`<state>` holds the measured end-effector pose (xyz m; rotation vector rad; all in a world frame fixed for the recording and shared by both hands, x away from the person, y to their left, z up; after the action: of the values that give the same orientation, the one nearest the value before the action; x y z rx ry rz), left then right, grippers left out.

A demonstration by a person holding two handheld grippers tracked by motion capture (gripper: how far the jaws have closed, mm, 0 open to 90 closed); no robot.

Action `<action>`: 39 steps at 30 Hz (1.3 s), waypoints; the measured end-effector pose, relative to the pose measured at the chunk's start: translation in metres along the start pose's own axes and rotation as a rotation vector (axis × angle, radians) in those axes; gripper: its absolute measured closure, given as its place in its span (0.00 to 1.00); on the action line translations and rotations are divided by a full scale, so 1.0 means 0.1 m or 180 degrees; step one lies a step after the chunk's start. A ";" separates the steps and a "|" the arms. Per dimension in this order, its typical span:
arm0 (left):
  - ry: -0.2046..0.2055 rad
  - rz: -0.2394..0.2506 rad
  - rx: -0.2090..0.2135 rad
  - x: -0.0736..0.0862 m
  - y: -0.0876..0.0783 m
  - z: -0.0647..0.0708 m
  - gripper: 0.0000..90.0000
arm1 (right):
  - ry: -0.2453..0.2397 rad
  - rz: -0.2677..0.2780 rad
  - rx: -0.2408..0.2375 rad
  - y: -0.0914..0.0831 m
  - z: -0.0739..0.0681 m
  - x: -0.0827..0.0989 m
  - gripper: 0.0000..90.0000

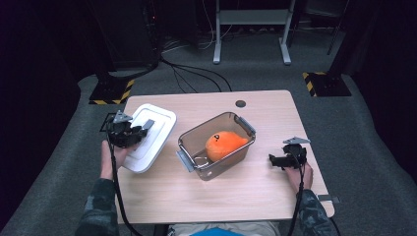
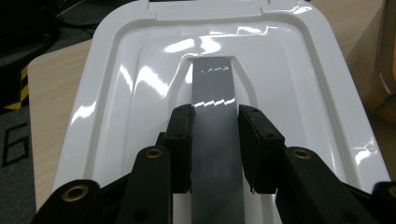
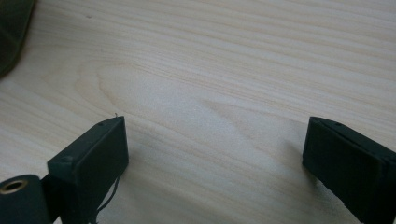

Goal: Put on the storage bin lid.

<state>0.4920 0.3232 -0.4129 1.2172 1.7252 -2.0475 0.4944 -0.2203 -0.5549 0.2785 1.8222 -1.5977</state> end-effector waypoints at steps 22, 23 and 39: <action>0.0331 0.0047 0.0178 -0.38 -0.09 0.38 0.74 | -0.0013 0.0006 0.0001 0.00 0.00 0.00 0.07; 0.0339 0.0062 0.0183 -0.40 -0.08 0.41 0.74 | -0.0011 0.0005 0.0001 0.00 0.00 0.00 0.07; 0.0582 0.0030 0.0311 -0.65 -0.01 0.71 0.74 | -0.0003 -0.0016 -0.0015 0.00 0.00 0.00 0.05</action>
<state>0.5007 0.2376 -0.3691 1.4814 1.7082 -2.0953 0.4949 -0.2206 -0.5552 0.2712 1.8269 -1.5965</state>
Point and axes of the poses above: each handheld gripper's, and its own axes: y roughly forward along the jaws, x roughly out of its underside, z roughly to its right, the point moved 4 cm from there along y, roughly forward along the jaws, and after that the axes turned 9 degrees about -z, right-handed, at the moved point
